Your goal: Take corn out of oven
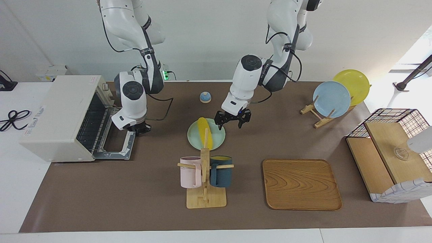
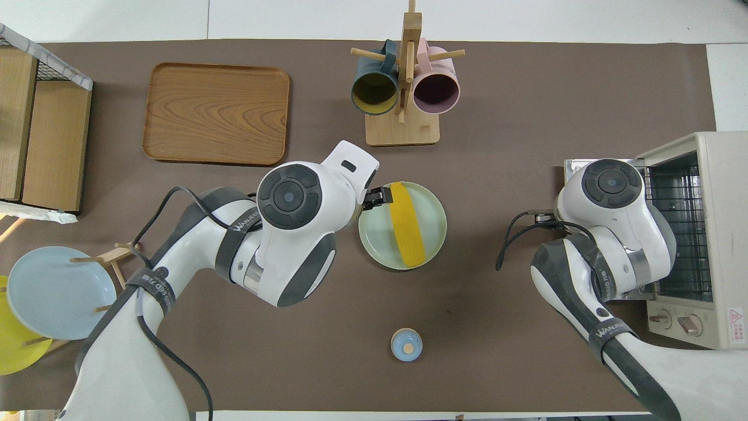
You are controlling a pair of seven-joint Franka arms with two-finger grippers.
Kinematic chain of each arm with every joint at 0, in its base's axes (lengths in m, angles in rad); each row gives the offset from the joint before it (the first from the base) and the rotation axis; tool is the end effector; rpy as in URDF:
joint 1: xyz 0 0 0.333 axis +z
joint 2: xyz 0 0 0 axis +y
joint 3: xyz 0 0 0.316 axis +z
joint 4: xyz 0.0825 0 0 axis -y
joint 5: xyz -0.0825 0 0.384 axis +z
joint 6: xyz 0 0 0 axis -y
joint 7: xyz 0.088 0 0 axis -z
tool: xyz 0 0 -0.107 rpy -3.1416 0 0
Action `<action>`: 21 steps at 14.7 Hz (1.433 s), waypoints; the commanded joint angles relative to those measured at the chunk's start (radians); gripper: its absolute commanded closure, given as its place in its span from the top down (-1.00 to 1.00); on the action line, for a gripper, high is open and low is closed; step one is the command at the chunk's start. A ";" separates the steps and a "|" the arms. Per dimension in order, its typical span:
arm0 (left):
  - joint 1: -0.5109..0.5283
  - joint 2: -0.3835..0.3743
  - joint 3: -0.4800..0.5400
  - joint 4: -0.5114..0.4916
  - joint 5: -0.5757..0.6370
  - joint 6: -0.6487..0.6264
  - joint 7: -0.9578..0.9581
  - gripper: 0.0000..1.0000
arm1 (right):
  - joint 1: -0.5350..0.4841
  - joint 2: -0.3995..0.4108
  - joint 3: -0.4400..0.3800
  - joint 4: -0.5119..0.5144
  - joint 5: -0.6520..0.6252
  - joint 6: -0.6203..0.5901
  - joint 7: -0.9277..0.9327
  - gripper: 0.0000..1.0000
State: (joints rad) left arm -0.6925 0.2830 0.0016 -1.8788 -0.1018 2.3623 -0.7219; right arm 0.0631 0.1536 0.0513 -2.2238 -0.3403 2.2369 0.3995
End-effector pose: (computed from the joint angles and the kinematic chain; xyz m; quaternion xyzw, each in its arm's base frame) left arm 0.4923 -0.4088 0.3807 0.9931 0.0478 0.0507 0.0945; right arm 0.5262 0.0504 0.2955 0.9898 -0.0272 -0.0355 0.1351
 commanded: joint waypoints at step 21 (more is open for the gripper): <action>-0.165 0.151 0.021 0.015 -0.007 0.192 0.018 1.00 | -0.227 -0.250 0.007 0.133 0.007 -0.338 -0.596 -1.00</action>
State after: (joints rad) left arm -0.8314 0.4224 0.0036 -1.8722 -0.1017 2.5400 -0.7097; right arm -0.1505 -0.0816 0.0558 -2.0729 -0.3472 1.9253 -0.1694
